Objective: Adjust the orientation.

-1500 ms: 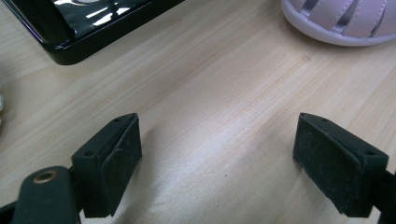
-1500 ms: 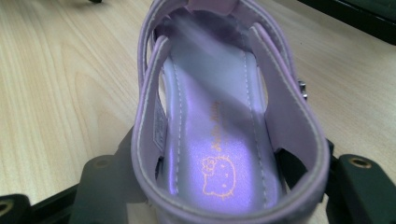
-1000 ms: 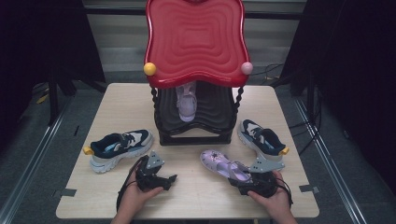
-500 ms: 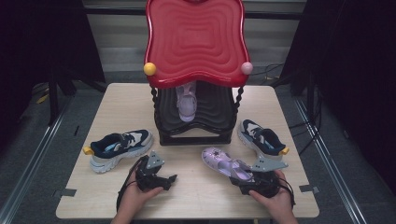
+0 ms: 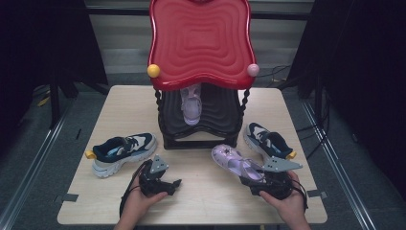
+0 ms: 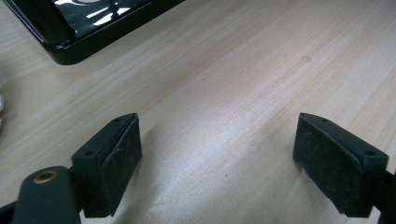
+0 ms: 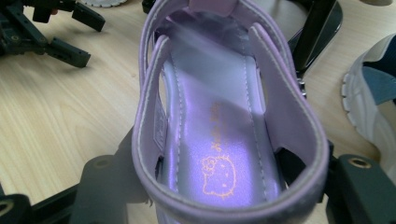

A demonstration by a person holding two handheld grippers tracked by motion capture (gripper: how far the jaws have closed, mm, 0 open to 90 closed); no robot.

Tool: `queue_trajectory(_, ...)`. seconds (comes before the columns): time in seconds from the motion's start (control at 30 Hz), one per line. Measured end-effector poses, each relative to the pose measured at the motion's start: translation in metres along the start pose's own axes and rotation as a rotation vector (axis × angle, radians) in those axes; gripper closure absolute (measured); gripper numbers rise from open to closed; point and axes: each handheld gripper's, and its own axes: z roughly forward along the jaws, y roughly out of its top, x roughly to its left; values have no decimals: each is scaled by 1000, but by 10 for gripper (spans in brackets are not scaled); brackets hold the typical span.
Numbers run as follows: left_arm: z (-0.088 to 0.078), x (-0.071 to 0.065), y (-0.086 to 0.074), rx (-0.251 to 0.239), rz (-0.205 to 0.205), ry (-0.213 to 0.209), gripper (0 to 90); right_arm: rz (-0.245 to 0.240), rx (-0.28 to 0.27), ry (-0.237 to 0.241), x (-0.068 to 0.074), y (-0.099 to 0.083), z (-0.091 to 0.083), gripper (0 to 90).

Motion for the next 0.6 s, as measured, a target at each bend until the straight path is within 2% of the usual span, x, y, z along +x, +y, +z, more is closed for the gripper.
queue_trajectory(0.23,0,0,0,0,-1,0,151,10,-35,-26,0,11,-5,374)
queue_trajectory(0.33,0,0,0,0,1,-1,151,9,-46,-58,2,18,-7,374)
queue_trajectory(0.4,0,0,0,2,2,1,151,19,-54,-61,2,20,-7,374)
queue_trajectory(0.43,0,0,0,0,-1,0,151,24,-56,-84,3,24,-8,373)
queue_trajectory(0.5,0,0,0,1,0,1,151,39,-63,-94,4,28,-8,374)
queue_trajectory(0.6,0,0,0,0,0,0,151,36,-66,-109,5,32,-6,374)
